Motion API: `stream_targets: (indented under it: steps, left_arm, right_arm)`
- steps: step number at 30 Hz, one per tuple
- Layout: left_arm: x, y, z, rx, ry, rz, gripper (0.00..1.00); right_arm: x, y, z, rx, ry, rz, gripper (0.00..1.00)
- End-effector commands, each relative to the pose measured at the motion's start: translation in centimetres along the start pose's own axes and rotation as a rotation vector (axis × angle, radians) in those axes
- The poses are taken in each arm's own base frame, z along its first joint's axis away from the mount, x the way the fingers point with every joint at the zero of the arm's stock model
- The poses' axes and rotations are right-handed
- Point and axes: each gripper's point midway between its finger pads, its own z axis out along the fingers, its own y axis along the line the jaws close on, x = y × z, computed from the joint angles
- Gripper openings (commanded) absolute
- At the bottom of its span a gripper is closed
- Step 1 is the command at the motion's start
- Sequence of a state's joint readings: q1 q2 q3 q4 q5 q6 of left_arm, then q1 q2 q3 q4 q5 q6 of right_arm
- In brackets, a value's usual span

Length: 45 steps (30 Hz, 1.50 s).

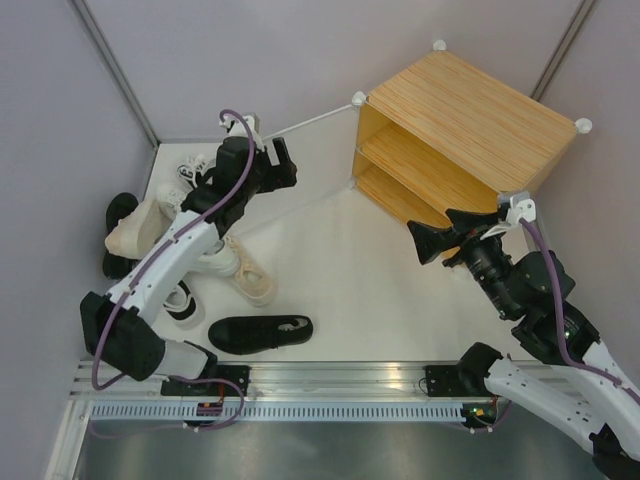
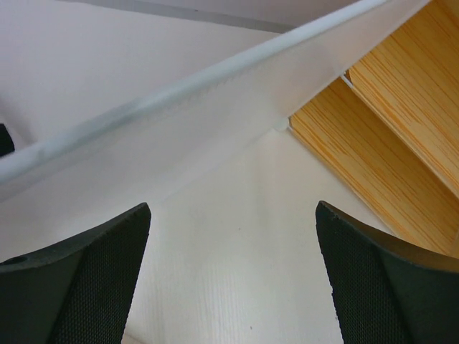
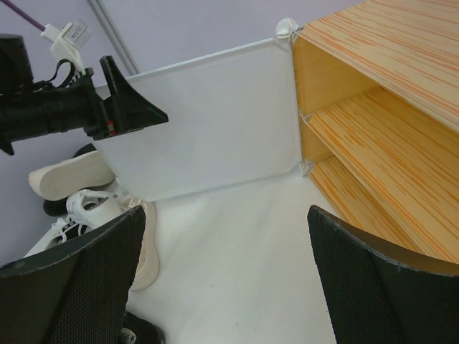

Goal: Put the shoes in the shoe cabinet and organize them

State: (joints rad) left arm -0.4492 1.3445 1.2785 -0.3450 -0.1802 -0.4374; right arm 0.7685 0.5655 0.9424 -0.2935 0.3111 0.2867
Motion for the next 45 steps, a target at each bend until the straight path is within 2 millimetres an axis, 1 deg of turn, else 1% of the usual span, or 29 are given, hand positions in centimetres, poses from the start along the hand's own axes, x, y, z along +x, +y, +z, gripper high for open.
stream_targets:
  steps: [1, 3, 5, 6, 8, 9, 11, 12, 13, 14, 15, 16, 19, 20, 21, 22, 23, 24, 28, 29, 30, 32, 35, 37, 38, 40, 42, 43, 45]
  left_arm:
    - [-4.8, -0.4, 2.4, -0.026, -0.128, 0.059, 0.99]
    - [-5.3, -0.5, 4.4, -0.036, -0.125, 0.066, 0.99]
    - [-5.6, -0.6, 5.7, -0.036, -0.127, 0.072, 0.99]
    - [-5.9, -0.7, 6.9, -0.034, -0.132, 0.075, 1.00]
    - [-6.4, -1.2, 8.0, -0.017, -0.143, 0.083, 1.00]
    - [-7.3, -1.7, 8.4, -0.002, -0.169, 0.089, 1.00]
    - [-7.0, -1.9, 10.2, 0.009, -0.164, 0.117, 1.00]
    - [-8.1, -2.5, 10.6, 0.030, -0.192, 0.118, 1.00]
    - [-7.6, -2.4, 11.9, 0.033, -0.178, 0.128, 1.00]
    - [-7.8, -2.7, 12.4, 0.047, -0.183, 0.135, 1.00]
    - [-8.8, -3.1, 12.6, 0.072, -0.201, 0.138, 1.00]
    - [-8.3, -3.0, 14.0, 0.077, -0.191, 0.140, 1.00]
    - [-9.7, -3.7, 15.2, 0.145, -0.208, 0.137, 1.00]
    - [-9.0, -3.5, 16.5, 0.152, -0.191, 0.137, 1.00]
    - [-10.1, -4.2, 16.5, 0.195, -0.207, 0.138, 1.00]
    - [-10.2, -4.4, 16.9, 0.213, -0.208, 0.139, 1.00]
    - [-9.5, -4.3, 18.0, 0.221, -0.191, 0.141, 1.00]
    - [-10.5, -4.9, 17.9, 0.252, -0.208, 0.145, 1.00]
    - [-11.2, -5.3, 19.2, 0.286, -0.224, 0.156, 1.00]
    - [-11.9, -5.7, 19.2, 0.304, -0.240, 0.158, 1.00]
    - [-11.2, -5.5, 20.0, 0.310, -0.227, 0.159, 1.00]
    - [-11.5, -6.0, 20.2, 0.344, -0.231, 0.157, 1.00]
    - [-10.7, -6.0, 20.1, 0.361, -0.198, 0.146, 1.00]
    - [-11.4, -6.6, 18.4, 0.386, -0.208, 0.143, 1.00]
    - [-10.6, -6.3, 18.2, 0.382, -0.187, 0.136, 1.00]
    - [-11.2, -6.5, 16.8, 0.385, -0.207, 0.134, 1.00]
    - [-12.0, -6.5, 15.0, 0.378, -0.220, 0.128, 1.00]
    - [-12.7, -6.6, 13.5, 0.376, -0.226, 0.125, 1.00]
    - [-12.5, -6.2, 12.7, 0.355, -0.212, 0.116, 1.00]
  right_arm:
    - [-0.1, -0.3, -0.5, 0.003, -0.003, -0.026, 0.98]
    - [0.0, -0.4, -0.7, 0.004, 0.002, -0.030, 0.98]
    - [0.1, -0.4, -0.9, 0.000, 0.005, -0.036, 0.98]
    - [0.1, -0.4, -1.0, -0.001, 0.007, -0.037, 0.98]
    - [0.2, -0.5, -1.1, -0.001, 0.006, -0.041, 0.98]
    - [0.3, -0.6, -1.2, -0.001, 0.006, -0.040, 0.98]
    - [0.4, -0.6, -1.2, -0.001, 0.006, -0.040, 0.98]
    - [0.6, -0.6, -1.2, -0.002, 0.010, -0.042, 0.98]
    - [0.5, -0.6, -1.2, -0.001, 0.008, -0.042, 0.98]
    - [0.7, -0.7, -1.1, 0.001, 0.015, -0.044, 0.98]
    - [0.8, -0.7, -1.0, 0.000, 0.017, -0.048, 0.98]
    - [0.9, -0.7, -1.0, 0.005, 0.022, -0.051, 0.98]
    - [1.4, -0.8, -0.6, 0.011, 0.035, -0.061, 0.98]
    - [1.6, -0.9, -0.4, 0.015, 0.043, -0.065, 0.98]
    - [1.7, -0.9, -0.4, 0.017, 0.046, -0.066, 0.98]
    - [1.8, -0.9, -0.3, 0.018, 0.047, -0.073, 0.98]
    - [2.2, -1.0, -0.1, 0.020, 0.057, -0.078, 0.98]
    - [2.2, -0.9, 0.0, 0.020, 0.059, -0.078, 0.98]
    - [2.9, -1.1, 0.6, 0.032, 0.075, -0.091, 0.98]
    - [3.1, -1.1, 0.9, 0.036, 0.081, -0.092, 0.98]
    - [3.2, -1.1, 1.0, 0.034, 0.082, -0.092, 0.98]
    - [3.6, -1.1, 1.3, 0.037, 0.092, -0.092, 0.98]
    - [3.9, -0.9, 1.5, 0.029, 0.103, -0.090, 0.98]
    - [3.9, -0.8, 1.6, 0.026, 0.104, -0.089, 0.98]
    - [3.9, -0.7, 1.6, 0.021, 0.104, -0.089, 0.98]
    - [4.0, -0.7, 1.6, 0.020, 0.106, -0.089, 0.98]
    - [4.0, -0.6, 1.5, 0.011, 0.107, -0.090, 0.98]
    - [4.1, -0.4, 1.5, 0.003, 0.111, -0.088, 0.98]
    - [4.2, 0.0, 1.5, -0.021, 0.117, -0.082, 0.98]
